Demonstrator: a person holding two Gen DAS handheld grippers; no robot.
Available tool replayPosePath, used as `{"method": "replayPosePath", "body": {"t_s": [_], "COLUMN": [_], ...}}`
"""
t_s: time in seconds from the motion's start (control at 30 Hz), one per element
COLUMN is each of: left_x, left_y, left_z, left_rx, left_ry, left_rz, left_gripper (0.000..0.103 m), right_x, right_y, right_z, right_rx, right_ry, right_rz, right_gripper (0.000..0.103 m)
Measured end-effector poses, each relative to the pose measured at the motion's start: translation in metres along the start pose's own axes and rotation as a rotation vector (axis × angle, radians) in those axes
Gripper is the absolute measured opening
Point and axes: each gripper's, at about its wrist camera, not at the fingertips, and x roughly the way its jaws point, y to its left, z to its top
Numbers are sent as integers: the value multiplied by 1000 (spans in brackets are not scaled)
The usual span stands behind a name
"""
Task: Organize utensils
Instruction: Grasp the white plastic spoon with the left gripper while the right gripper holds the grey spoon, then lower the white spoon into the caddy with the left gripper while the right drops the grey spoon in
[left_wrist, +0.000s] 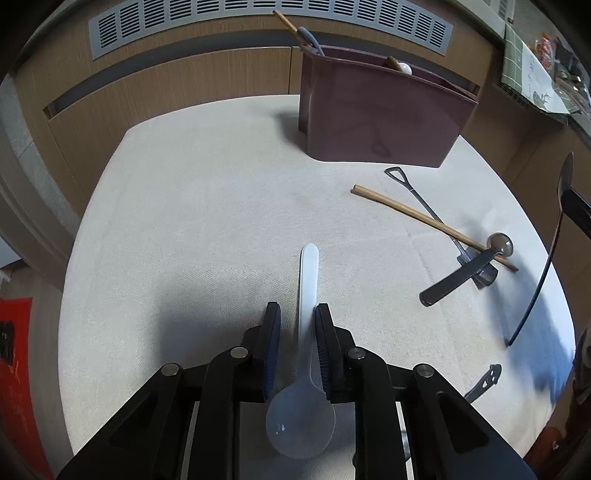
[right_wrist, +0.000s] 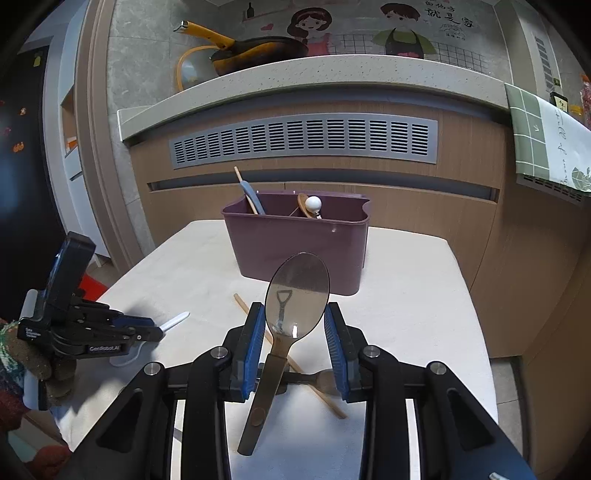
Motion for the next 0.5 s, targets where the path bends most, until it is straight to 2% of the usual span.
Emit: {"method": "replayPosePath", "body": {"t_s": [0.2, 0.33, 0.4, 0.5], "left_x": [4, 8, 9, 7], "left_y": [-3, -8, -6, -4], "left_z": [5, 7, 8, 9], "left_rx": [7, 24, 3, -39], "left_ry": [-5, -36, -56, -78], "left_rz": [5, 16, 5, -20], "left_gripper": [19, 16, 11, 10], "right_x": [1, 0, 0, 0], "right_y": [-2, -4, -5, -6], "right_z": [-2, -3, -4, -4], "right_rx": [7, 13, 16, 24], "right_ry": [5, 3, 1, 5], "right_rz": [-2, -6, -8, -12], "right_gripper": [30, 30, 30, 30]}}
